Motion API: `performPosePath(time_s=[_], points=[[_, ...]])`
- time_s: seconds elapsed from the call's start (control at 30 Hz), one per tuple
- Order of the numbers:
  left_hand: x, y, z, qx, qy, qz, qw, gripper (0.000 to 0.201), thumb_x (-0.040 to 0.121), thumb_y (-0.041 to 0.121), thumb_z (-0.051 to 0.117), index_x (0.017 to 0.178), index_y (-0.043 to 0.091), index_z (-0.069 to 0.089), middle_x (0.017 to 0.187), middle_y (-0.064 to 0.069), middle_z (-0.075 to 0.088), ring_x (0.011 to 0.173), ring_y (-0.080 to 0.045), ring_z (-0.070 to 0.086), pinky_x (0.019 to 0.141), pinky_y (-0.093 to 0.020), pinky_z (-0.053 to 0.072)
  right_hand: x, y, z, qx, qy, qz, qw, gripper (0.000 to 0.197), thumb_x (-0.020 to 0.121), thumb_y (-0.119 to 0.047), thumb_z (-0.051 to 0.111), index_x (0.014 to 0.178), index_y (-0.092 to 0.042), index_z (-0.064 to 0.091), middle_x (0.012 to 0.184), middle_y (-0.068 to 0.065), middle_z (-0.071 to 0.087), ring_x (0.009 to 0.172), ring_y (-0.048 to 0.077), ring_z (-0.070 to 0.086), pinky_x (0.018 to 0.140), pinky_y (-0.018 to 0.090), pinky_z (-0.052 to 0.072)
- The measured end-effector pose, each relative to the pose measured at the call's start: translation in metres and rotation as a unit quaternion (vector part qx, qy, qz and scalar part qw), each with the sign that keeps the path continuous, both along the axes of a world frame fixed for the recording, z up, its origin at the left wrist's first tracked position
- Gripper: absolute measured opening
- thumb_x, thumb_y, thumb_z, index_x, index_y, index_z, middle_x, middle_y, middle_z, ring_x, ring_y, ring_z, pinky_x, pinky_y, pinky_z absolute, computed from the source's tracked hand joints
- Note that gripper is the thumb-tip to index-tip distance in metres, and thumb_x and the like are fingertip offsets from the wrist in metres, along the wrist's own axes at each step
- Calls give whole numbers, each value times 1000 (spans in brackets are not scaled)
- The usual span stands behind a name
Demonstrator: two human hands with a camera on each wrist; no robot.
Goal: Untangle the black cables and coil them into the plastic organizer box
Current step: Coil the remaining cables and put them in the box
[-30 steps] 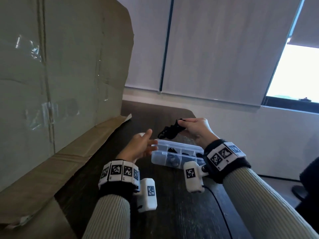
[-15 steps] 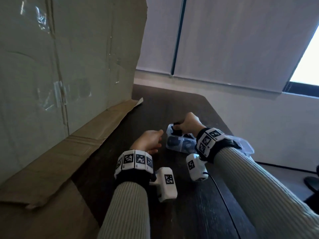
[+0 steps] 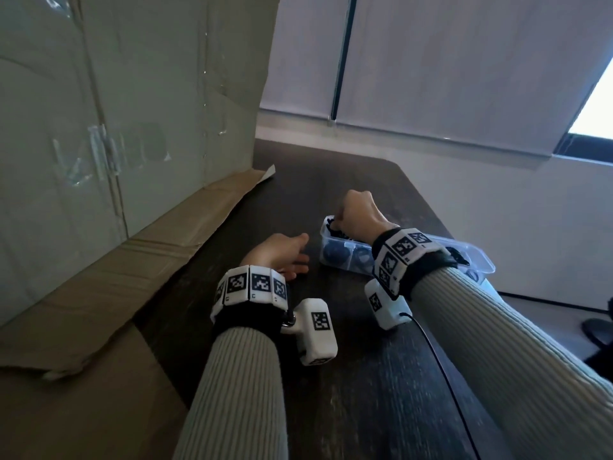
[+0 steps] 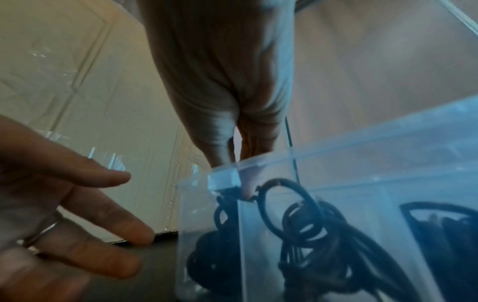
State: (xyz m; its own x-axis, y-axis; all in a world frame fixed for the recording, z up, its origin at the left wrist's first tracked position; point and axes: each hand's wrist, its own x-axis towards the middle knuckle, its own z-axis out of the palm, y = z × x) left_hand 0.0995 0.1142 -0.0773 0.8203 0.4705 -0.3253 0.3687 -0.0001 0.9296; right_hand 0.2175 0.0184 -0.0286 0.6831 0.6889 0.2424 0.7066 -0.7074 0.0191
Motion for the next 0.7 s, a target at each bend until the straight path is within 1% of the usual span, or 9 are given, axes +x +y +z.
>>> performPosePath(time_s=[0.07, 0.13, 0.23, 0.3, 0.4, 0.5, 0.6, 0.63, 0.7], points=[[0, 3, 1, 1, 0, 8, 1000, 45, 100, 42, 40, 132, 13, 49, 108, 0, 65, 81, -10, 64, 68, -23, 45, 3, 3, -3, -14, -3, -9, 1000, 27, 92, -21, 59, 91, 3, 71, 96, 14, 69, 89, 31, 64, 75, 29, 50], [-1, 5, 2, 4, 1, 12, 1000, 44, 100, 42, 40, 131, 13, 50, 107, 0, 66, 82, -11, 64, 69, -24, 45, 10, 8, -6, 6, 15, -28, 999, 22, 88, -22, 63, 79, -2, 63, 94, 15, 65, 75, 27, 57, 58, 24, 42], [-2, 4, 3, -2, 2, 11, 1000, 43, 100, 41, 39, 130, 13, 51, 110, -1, 65, 83, -12, 64, 71, -25, 46, 14, 15, -9, 9, 51, -53, 997, 31, 83, -24, 67, 66, -10, 46, 87, 12, 53, 69, 23, 47, 47, 22, 30], [-3, 3, 4, -8, 4, 7, 1000, 41, 100, 41, 39, 128, 13, 52, 115, -2, 65, 86, -13, 64, 73, -26, 45, 12, 15, -6, 14, 69, -75, 995, 28, 81, -28, 71, 71, -7, 54, 84, 10, 54, 71, 24, 52, 50, 26, 38], [-3, 2, 4, -9, 3, 6, 1000, 40, 100, 40, 40, 127, 13, 53, 119, -3, 64, 88, -14, 63, 75, -27, 45, 16, 16, -7, 36, 91, -102, 990, 33, 72, -31, 81, 74, -7, 57, 84, 10, 62, 82, 26, 63, 65, 31, 54], [-2, 4, 3, -17, 2, 5, 1000, 42, 100, 41, 40, 129, 13, 53, 117, -3, 64, 89, -14, 63, 75, -28, 45, 14, 19, -8, 40, 80, -109, 990, 41, 71, -31, 82, 66, -9, 47, 91, 13, 65, 88, 27, 64, 65, 29, 49], [-2, 3, 3, -20, 2, 5, 1000, 40, 100, 41, 42, 128, 15, 54, 112, -2, 65, 91, -15, 64, 78, -29, 46, 6, 20, -7, 16, 54, -71, 996, 26, 80, -24, 75, 83, -4, 58, 101, 15, 65, 99, 31, 64, 67, 29, 45], [-2, 2, 2, -21, 1, 2, 1000, 39, 100, 41, 42, 126, 15, 54, 110, -2, 66, 92, -15, 64, 78, -29, 45, 3, 17, -6, -3, 48, -46, 998, 24, 83, -23, 70, 83, -3, 57, 96, 13, 65, 97, 32, 64, 67, 29, 44], [-1, -3, 2, -25, -4, -13, 1000, 36, 100, 40, 42, 122, 14, 55, 104, -1, 66, 89, -15, 63, 76, -29, 45, 2, 5, -2, -34, 63, -5, 997, 33, 88, -24, 61, 67, -3, 46, 73, 6, 58, 86, 32, 63, 64, 28, 40]])
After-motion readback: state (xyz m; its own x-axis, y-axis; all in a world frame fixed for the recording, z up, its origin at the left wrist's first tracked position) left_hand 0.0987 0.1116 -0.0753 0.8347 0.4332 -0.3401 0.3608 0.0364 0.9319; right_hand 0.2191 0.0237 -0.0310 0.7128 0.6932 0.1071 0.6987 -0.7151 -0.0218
